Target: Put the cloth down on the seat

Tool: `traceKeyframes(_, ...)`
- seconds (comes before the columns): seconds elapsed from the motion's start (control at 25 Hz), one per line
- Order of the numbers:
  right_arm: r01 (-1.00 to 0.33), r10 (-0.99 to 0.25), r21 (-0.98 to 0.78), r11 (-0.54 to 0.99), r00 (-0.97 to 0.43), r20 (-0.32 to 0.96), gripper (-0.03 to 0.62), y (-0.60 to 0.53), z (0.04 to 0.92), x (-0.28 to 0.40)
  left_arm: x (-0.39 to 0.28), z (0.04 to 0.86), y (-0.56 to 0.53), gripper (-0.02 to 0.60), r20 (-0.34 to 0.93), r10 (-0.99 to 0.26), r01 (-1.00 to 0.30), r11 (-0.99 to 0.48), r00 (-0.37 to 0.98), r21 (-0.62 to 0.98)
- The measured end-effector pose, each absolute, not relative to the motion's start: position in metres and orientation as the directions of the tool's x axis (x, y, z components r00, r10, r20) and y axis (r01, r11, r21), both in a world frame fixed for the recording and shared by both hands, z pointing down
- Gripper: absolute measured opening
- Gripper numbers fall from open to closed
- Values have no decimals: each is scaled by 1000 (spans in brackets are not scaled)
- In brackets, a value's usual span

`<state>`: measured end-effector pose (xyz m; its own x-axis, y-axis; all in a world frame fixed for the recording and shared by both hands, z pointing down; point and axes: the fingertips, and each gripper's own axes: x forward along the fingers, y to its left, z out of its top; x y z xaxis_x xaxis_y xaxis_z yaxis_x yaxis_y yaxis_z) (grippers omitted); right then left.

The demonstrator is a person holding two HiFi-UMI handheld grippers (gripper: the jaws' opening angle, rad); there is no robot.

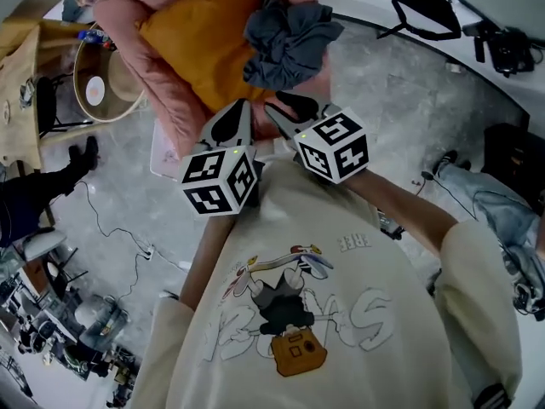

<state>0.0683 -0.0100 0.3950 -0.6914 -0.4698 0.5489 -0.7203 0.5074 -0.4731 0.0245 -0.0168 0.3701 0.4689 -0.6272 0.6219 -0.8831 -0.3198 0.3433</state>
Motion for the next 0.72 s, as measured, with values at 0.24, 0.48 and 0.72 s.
traceKeyframes(0.24,-722,-474,-468,510,-690,547,43,-9,392,79,37,369,-18,6,624,-634,-889,-311,457,336)
traceKeyframes(0.48,-736,-504,-422,529,-673,542,38,-15,387,85,45,365,-22,5,612,-642,-887,-337,461,314)
traceKeyframes(0.72,-763,-524,-408,501,-643,559,25,-23,391,92,36,365,-25,5,602,-669,-899,-302,436,316)
